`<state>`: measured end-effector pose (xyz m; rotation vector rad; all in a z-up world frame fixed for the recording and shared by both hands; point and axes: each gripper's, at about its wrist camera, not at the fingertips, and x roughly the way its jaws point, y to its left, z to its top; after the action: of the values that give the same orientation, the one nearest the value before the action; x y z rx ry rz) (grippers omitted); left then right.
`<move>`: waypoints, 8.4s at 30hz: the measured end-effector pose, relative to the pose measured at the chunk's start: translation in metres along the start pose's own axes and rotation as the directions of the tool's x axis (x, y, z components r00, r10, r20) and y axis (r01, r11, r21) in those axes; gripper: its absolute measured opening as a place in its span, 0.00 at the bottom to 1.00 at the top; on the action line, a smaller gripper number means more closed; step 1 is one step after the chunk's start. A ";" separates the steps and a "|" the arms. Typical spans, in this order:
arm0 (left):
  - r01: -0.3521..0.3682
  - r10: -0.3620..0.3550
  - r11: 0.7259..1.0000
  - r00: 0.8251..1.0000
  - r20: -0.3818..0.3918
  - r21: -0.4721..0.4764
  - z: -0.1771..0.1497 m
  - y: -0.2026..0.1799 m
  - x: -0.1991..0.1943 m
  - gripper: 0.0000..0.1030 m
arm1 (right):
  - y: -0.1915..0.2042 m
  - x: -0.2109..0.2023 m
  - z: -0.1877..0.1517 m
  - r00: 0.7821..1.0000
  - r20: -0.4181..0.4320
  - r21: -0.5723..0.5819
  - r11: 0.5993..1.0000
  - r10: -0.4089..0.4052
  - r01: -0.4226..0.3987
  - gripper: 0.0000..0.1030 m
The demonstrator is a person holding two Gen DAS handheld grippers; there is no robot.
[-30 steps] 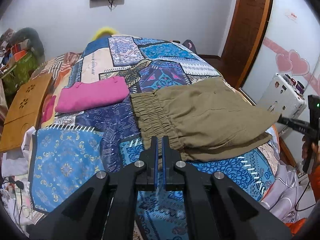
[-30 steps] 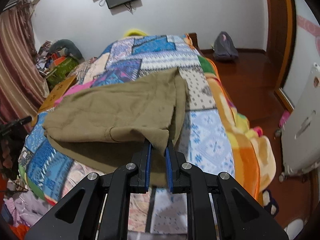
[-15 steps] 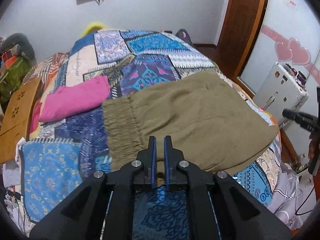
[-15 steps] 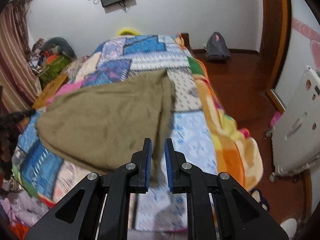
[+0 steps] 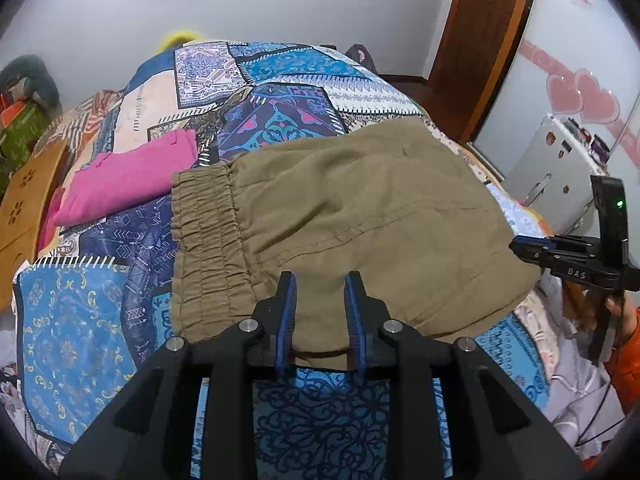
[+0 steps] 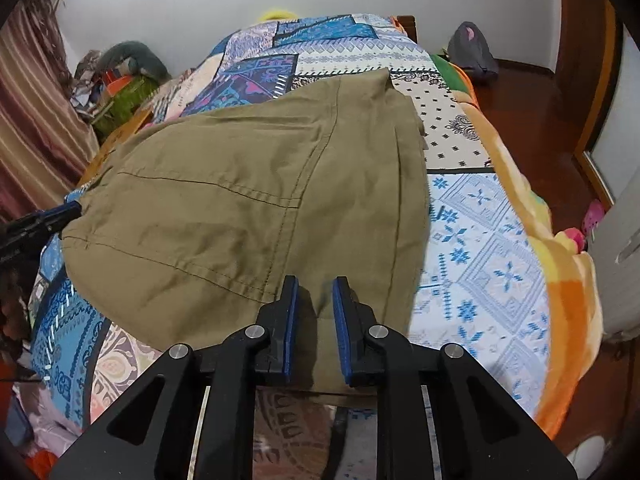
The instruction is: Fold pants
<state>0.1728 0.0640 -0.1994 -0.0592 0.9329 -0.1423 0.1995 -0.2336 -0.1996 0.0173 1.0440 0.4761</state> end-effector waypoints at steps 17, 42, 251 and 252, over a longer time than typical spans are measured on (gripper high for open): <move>-0.141 0.143 0.977 0.990 0.003 -0.158 0.080 0.106 0.039 0.49 | -0.030 0.000 0.102 0.983 0.147 -0.028 0.993 -0.109 0.114 0.27; -0.026 0.004 0.985 0.992 -0.125 -0.172 0.087 0.110 0.118 0.57 | -0.070 0.136 0.191 1.000 -0.002 -0.023 1.000 -0.017 0.017 0.38; 0.046 -0.052 0.997 0.995 0.082 0.063 0.021 -0.106 -0.035 0.69 | 0.036 -0.076 0.001 0.970 0.235 0.036 0.997 0.062 -0.072 0.60; 0.036 -0.040 0.998 0.996 0.075 0.056 0.020 -0.099 -0.033 0.69 | 0.039 -0.077 0.003 0.967 0.243 0.028 0.996 0.072 -0.081 0.60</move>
<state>0.1593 -0.0296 -0.1499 -0.0316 0.8515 -0.1992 0.1559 -0.2274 -0.1251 0.1463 0.8147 0.5103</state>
